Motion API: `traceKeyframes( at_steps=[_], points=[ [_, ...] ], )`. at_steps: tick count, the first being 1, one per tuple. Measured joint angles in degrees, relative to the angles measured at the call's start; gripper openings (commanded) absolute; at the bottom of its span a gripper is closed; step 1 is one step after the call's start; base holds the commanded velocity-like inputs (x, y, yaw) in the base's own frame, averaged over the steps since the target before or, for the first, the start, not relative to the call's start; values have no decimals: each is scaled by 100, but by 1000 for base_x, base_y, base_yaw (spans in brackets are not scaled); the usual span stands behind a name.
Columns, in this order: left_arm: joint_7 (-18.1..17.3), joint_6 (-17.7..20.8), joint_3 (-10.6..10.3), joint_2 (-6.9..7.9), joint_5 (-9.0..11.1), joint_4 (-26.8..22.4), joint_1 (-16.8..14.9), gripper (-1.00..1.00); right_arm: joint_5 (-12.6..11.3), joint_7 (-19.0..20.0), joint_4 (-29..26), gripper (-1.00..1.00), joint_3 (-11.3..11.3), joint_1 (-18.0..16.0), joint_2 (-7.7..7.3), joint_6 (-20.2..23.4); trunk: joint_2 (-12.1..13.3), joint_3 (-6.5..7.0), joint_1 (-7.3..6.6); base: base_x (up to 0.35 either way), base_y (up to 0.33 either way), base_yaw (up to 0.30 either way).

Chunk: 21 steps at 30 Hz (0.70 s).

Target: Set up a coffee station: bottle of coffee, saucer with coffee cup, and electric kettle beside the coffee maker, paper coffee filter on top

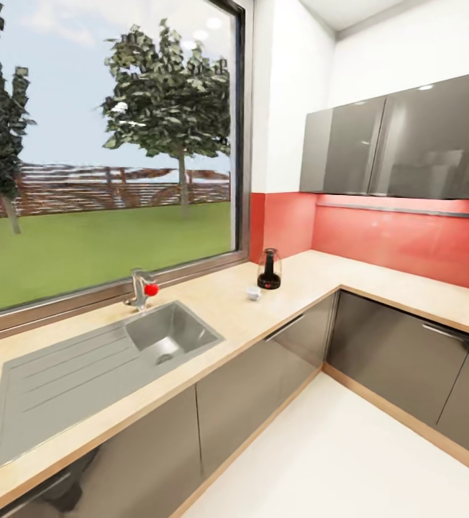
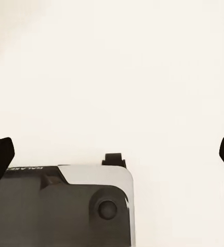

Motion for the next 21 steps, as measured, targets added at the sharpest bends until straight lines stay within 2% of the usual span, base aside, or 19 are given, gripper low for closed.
traceKeyframes(
  at_steps=[21],
  points=[
    [-5, 9, -4, -8, -1, 10, 9, 100, -27, -17, 8, 100, -11, 0, -17, -6, 0, 0, 0, 261, -173, 0]
  ],
)
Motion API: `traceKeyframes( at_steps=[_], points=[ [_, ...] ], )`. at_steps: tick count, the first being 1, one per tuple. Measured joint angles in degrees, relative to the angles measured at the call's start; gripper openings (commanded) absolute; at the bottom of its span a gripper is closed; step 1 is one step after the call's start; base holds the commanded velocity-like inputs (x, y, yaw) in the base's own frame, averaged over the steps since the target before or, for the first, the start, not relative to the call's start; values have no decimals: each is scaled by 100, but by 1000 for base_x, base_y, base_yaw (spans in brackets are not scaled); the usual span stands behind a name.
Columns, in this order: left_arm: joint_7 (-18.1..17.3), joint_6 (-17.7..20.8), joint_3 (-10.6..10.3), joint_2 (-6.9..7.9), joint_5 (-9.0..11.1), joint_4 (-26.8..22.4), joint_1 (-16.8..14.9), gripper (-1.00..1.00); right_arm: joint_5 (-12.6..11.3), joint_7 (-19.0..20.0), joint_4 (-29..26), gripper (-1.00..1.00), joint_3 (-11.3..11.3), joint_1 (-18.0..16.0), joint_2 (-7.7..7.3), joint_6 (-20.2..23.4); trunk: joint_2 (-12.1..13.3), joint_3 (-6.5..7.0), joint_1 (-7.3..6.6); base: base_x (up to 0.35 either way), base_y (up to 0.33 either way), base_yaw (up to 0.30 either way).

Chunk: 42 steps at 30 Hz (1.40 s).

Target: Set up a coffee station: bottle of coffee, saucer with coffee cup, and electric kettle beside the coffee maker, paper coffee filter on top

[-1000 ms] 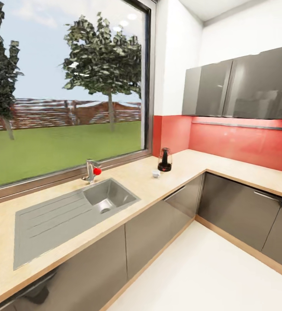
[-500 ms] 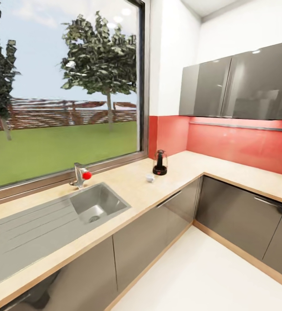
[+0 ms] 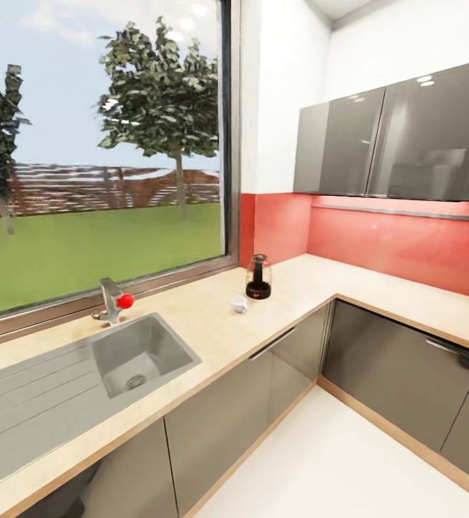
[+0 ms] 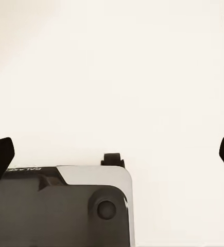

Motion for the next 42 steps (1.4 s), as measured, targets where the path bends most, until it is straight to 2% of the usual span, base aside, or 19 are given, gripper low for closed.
traceKeyframes(
  at_steps=[14, 24, 42],
  points=[
    [17, 1, 0, 0, 2, 1, 0, 100, 0, -1, 0, 100, 0, 0, -4, 2, 0, 0, 0, 279, -164, 0],
    [164, 1, -9, -8, -6, 20, 1, 100, -8, 0, -6, 100, 0, 0, -1, 2, 0, -25, 0, 280, -167, 18],
    [189, 0, -1, -4, 2, 122, 2, 100, -8, 0, -6, 100, 1, -2, 1, 0, 0, -107, 0, 291, -138, 215]
  ],
)
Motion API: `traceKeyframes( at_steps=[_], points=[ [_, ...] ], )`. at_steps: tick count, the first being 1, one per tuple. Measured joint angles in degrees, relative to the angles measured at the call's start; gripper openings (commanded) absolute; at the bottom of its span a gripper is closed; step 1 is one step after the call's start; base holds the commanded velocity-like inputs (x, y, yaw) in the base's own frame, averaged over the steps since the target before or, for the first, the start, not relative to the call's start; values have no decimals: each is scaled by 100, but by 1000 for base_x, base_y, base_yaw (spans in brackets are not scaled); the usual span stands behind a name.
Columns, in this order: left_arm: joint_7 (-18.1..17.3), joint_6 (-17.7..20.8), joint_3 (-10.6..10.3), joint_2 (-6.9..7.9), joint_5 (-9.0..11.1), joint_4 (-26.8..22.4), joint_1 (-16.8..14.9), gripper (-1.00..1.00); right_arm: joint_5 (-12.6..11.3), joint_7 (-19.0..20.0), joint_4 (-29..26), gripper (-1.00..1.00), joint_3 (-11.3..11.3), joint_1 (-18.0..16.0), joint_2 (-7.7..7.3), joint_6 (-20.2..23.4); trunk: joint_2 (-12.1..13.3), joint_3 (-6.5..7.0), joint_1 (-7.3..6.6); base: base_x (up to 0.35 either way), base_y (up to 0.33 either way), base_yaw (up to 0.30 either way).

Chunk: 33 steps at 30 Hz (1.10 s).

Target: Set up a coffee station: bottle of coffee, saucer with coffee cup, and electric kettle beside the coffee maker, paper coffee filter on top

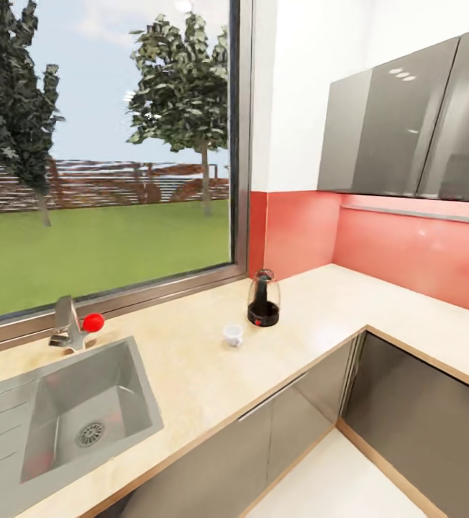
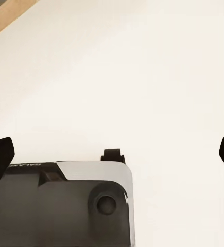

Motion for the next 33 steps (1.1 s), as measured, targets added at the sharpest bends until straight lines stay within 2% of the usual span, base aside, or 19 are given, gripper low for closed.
traceKeyframes(
  at_steps=[9, 20, 23, 25, 30, 33],
  points=[
    [9, 0, 0, -4, 0, 0, 0, 100, 0, 0, -1, 100, 0, 0, -1, 0, 0, 0, 0, 277, -168, 266],
    [-3, -1, 14, 1, 8, 133, 3, 100, 0, -1, -2, 100, -7, 1, -1, 6, 0, -1, 1, 192, -229, 42],
    [-13, -2, 20, 19, 7, 241, 104, 100, 0, 0, -2, 100, -6, 1, -2, 7, 1, 0, 2, 108, -275, 2],
    [-19, -41, 21, 53, 3, 297, 360, 100, 0, -2, -2, 100, -8, 0, -7, 3, -1, -3, 2, 58, -283, 0],
    [-66, -102, 30, 78, 29, 306, 661, 100, 0, -1, -2, 100, -3, 0, -10, 5, -1, -3, 3, -29, -286, 0],
    [-78, -118, 33, 77, 41, 315, 730, 100, 2, -2, 0, 100, -2, 0, -10, 5, -1, -2, 4, -84, -285, 0]
  ],
)
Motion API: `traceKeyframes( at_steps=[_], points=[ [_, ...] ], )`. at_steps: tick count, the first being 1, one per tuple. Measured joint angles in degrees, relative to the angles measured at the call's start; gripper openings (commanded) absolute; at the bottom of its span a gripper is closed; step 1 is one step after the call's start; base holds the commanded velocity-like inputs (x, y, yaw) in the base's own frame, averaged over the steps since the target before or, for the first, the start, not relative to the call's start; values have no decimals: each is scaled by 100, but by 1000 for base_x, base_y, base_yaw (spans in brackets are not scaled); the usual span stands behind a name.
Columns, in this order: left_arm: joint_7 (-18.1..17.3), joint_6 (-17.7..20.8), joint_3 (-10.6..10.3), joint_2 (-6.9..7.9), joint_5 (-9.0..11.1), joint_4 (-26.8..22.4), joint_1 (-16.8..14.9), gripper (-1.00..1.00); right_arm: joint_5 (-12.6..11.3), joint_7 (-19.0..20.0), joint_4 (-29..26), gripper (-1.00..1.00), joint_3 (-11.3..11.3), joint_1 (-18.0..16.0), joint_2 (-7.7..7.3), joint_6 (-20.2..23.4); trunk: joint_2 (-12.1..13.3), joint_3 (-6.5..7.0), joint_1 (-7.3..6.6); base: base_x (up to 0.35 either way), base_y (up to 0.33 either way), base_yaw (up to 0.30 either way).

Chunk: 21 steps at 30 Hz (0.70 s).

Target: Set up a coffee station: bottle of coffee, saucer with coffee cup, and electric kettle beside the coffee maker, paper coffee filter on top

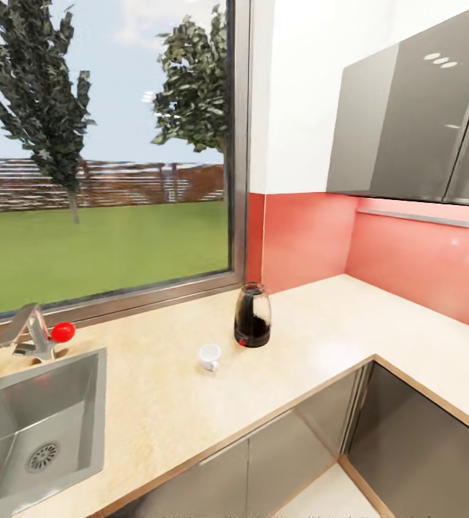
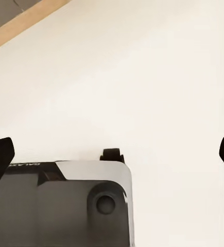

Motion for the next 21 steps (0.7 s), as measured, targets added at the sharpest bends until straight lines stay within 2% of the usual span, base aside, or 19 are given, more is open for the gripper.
traceKeyframes(
  at_steps=[6, 12, 17, 21],
  points=[
    [-104, 1, 26, 7, 18, -2, 65, 100, 6, 1, 5, 100, 3, 0, 3, 0, 0, 0, 0, -110, -194, 5],
    [-453, 15, 67, 8, 57, -16, 72, 100, 15, 1, 6, 100, 8, 0, 8, -4, 0, 0, -1, -18, -28, 187],
    [-604, -7, 171, -22, 395, -22, 72, 100, 20, 1, 7, 100, 9, 1, 11, -5, 0, 0, -1, -2, -4, 265],
    [-616, -12, 186, -24, 490, -29, 72, 100, 23, 1, 7, 100, 9, 1, 16, -4, 0, 0, -1, 0, -1, 275]
  ],
)
